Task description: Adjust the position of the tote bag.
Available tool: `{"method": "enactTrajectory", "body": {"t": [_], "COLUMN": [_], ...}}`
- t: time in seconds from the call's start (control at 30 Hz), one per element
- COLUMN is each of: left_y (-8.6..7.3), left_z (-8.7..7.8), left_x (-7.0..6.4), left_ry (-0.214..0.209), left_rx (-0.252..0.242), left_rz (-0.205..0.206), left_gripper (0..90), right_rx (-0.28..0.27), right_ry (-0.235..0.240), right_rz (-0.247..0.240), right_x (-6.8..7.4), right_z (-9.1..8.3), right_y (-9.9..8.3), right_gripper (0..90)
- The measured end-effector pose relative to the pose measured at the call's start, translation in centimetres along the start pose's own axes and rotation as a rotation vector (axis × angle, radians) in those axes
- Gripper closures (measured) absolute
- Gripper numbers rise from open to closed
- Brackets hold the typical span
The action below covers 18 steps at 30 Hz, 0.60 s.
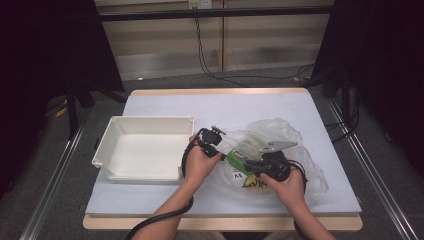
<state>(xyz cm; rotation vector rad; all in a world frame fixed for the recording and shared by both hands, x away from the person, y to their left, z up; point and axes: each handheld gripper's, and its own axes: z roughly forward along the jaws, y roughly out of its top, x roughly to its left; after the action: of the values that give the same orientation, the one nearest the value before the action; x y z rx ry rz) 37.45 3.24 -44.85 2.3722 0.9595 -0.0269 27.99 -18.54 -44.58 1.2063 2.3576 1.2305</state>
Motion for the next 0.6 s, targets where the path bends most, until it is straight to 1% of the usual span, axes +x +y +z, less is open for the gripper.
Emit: {"method": "enactTrajectory", "body": {"t": [0.03, 0.07, 0.1, 0.13, 0.17, 0.2, 0.23, 0.27, 0.3, 0.33, 0.37, 0.43, 0.47, 0.53, 0.57, 0.6], "left_y": [0.0, -0.1, -0.1, -0.1, -0.1, -0.1, -0.1, -0.1, 0.0, 0.0, 0.1, 0.3, 0.4, 0.6, 0.7, 0.9], "left_z": [-0.1, -0.6, -0.6, -0.9, -1.2, -1.5, -1.8, -2.0, -2.2, -2.4, -2.5, -2.9, -3.1, -3.4, -3.5, -3.6], "left_x": [0.1, 0.2, 0.2, 0.2, 0.0, -0.2, -0.4, -0.8, -1.1, -1.5, -1.9, -2.5, -2.8, -3.4, -3.9, -4.4], "left_ry": [-0.006, -0.038, -0.038, -0.049, -0.069, -0.091, -0.105, -0.125, -0.14, -0.145, -0.151, -0.16, -0.169, -0.188, -0.206, -0.204], "left_rx": [-0.008, -0.023, -0.023, -0.04, -0.057, -0.066, -0.073, -0.085, -0.087, -0.095, -0.107, -0.118, -0.143, -0.15, -0.168, -0.166], "left_rz": [-0.003, -0.01, -0.01, -0.012, -0.019, -0.018, -0.004, -0.003, 0.01, 0.019, 0.018, 0.035, 0.027, 0.056, 0.058, 0.072], "left_gripper": [90.0, 90.0, 90.0, 90.0, 90.0, 90.0, 90.0, 90.0, 89.6, 88.6, 86.4, 84.4, 83.8, 81.9, 79.9, 77.4], "right_rx": [0.0, -0.004, -0.004, -0.004, -0.005, -0.005, -0.002, 0.002, 0.007, 0.005, 0.007, 0.01, 0.011, 0.008, 0.004, 0.007], "right_ry": [0.0, -0.013, -0.013, -0.016, -0.016, -0.018, -0.016, -0.02, -0.022, -0.022, -0.024, -0.036, -0.038, -0.049, -0.048, -0.055], "right_rz": [0.0, 0.008, 0.008, 0.007, 0.007, 0.006, 0.002, 0.001, -0.005, 0.001, 0.003, 0.014, 0.018, 0.032, 0.04, 0.039], "right_x": [0.0, -0.4, -0.4, -0.6, -0.7, -0.7, -0.8, -0.8, -0.9, -0.9, -1.1, -1.4, -1.6, -2.1, -2.3, -2.5], "right_z": [0.0, -0.8, -0.8, -1.2, -1.5, -1.8, -2.1, -2.3, -2.5, -2.6, -2.7, -3.0, -3.1, -3.4, -3.5, -3.7], "right_y": [0.0, 0.0, 0.0, 0.1, 0.2, 0.2, 0.3, 0.4, 0.4, 0.5, 0.5, 0.6, 0.6, 0.7, 0.8, 0.8], "right_gripper": [80.2, 80.6, 80.6, 81.2, 81.4, 81.9, 83.1, 83.7, 84.5, 86.0, 87.3, 88.8, 89.4, 90.0, 90.0, 90.0]}}
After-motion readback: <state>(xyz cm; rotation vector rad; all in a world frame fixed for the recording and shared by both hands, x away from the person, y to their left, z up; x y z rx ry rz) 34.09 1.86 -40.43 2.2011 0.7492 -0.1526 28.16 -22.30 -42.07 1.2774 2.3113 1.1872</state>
